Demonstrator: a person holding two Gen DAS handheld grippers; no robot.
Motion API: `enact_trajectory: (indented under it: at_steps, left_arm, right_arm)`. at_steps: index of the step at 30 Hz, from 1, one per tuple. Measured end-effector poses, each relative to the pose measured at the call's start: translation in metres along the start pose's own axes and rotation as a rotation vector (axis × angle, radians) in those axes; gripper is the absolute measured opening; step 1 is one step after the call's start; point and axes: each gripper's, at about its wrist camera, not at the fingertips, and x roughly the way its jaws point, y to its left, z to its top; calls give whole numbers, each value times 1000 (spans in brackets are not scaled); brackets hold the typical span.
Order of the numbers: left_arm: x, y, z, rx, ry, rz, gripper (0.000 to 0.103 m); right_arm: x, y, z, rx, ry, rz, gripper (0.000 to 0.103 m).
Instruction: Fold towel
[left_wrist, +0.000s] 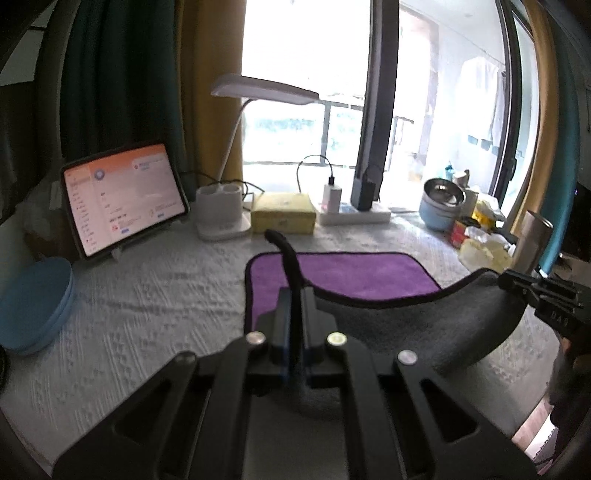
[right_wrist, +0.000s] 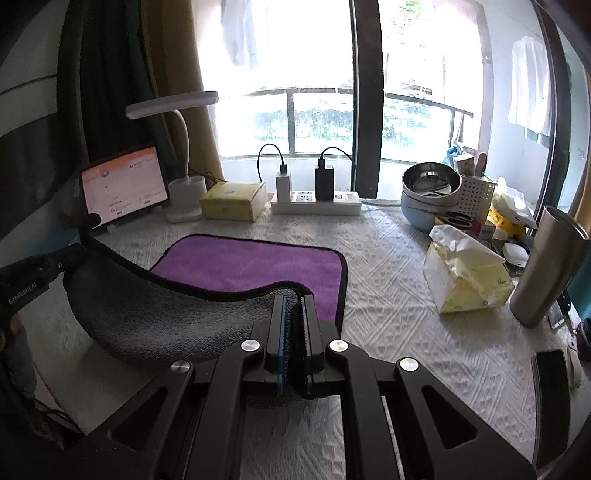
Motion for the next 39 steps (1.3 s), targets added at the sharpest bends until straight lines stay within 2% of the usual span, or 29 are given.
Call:
enact_trajectory:
  at_steps: [16, 29, 39]
  left_arm:
    - [37, 0, 36, 4, -27, -37, 4]
    - [76, 14, 58, -2, -52, -15, 4]
    - [120, 23, 63, 7, -4, -12, 5]
  right_arm:
    - [35, -9, 34, 6, -18, -10, 8]
    - [78, -16, 63, -1, -24, -22, 8]
    - [117, -19, 75, -9, 1, -27, 8]
